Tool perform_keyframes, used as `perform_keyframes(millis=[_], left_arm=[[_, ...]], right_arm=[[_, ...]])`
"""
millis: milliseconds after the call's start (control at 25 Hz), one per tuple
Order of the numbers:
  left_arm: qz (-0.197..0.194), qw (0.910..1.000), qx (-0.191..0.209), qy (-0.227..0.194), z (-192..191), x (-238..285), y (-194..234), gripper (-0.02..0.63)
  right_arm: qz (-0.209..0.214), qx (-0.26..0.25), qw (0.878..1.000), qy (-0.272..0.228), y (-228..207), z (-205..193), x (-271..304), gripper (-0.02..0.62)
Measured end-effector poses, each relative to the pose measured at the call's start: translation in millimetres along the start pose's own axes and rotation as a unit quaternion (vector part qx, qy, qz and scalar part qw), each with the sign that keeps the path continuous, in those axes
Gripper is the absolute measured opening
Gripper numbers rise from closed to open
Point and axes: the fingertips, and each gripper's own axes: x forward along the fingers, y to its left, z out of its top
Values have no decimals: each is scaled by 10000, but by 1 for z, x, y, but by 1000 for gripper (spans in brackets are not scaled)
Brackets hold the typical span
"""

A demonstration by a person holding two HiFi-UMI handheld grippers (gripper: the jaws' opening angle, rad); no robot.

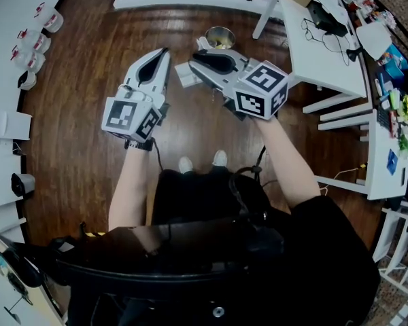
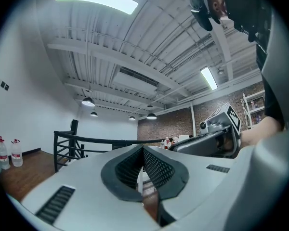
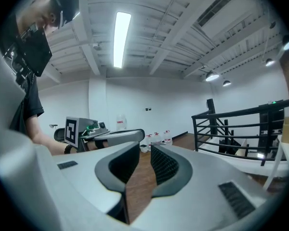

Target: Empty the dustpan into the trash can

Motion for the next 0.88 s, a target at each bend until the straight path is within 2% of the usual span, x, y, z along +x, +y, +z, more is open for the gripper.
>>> perform_keyframes(millis=[560,760,880], left_arm=[[117,9999,93,62,0,9,-1,2],[17,9997,26,-249,15,9,-5,2],[-10,9998,38,-220,12,10,-4,2]], right_arm=[[117,19,9999,-60,-7,0,-4,77],[72,-8,9999,-85,-8,0,-4,77],[44,-29,9999,-94,-10,1,-3,77]])
